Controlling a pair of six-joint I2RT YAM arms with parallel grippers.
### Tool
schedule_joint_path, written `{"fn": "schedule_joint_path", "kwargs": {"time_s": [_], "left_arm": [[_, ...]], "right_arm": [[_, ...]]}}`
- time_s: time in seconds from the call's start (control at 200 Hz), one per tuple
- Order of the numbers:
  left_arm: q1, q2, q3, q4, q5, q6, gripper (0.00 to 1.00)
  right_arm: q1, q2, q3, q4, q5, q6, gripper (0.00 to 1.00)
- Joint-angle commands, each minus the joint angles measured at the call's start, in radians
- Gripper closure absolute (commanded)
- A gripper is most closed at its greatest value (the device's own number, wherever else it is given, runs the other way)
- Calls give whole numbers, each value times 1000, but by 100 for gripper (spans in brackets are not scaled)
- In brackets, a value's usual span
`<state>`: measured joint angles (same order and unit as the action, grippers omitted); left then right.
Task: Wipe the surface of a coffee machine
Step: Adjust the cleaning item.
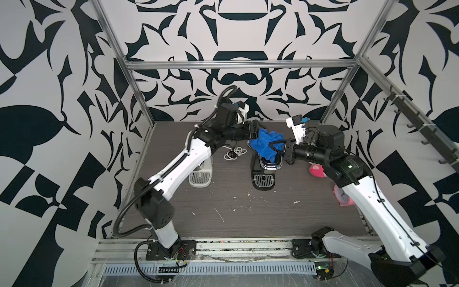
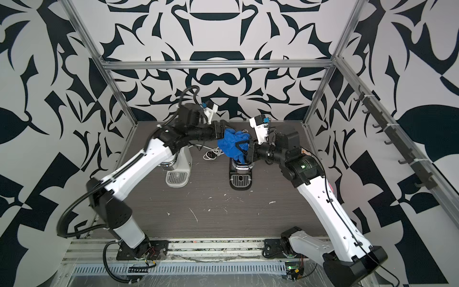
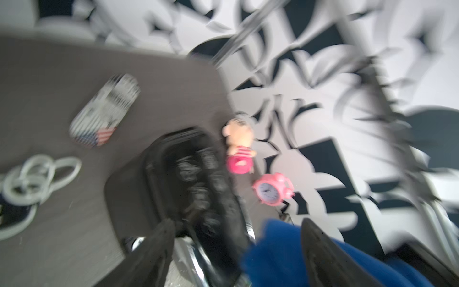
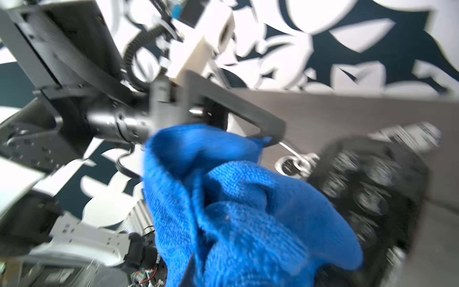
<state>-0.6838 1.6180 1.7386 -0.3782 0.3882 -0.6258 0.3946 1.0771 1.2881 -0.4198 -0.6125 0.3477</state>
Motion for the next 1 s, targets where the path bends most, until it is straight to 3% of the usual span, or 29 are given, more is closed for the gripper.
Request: {"fn": "schedule_joint_path", "kwargs": {"time_s": [0.0, 0.035, 0.17, 0.38, 0.615, 0.68, 0.74, 0.765, 0.995], "left_arm": [[1, -115, -83, 80, 272, 157, 16], [1, -139, -108, 93, 319, 162, 11], [-12, -197, -197, 183, 461, 119, 10], [-48, -174, -241, 175, 486, 126, 14], [-45, -164, -259, 245, 558, 140, 61], [-44, -175, -274, 281, 545, 130, 58], [-38, -186, -282, 289, 506, 128, 37], [-34, -193, -288, 294, 488, 124, 33], [23, -271, -425, 550, 462, -30, 33]], "right_arm": [[5, -34, -30, 231, -216, -93, 100], [6, -37, -44, 279, -245, -79, 100], [6, -38, -98, 501, -345, 34, 100], [6, -24, -150, 708, -421, 179, 100], [6, 9, -140, 812, -488, 274, 100], [5, 3, -139, 757, -467, 243, 100], [4, -5, -143, 707, -435, 211, 100], [4, -7, -144, 694, -422, 205, 100], [1, 27, -116, 697, -454, 250, 100]]}}
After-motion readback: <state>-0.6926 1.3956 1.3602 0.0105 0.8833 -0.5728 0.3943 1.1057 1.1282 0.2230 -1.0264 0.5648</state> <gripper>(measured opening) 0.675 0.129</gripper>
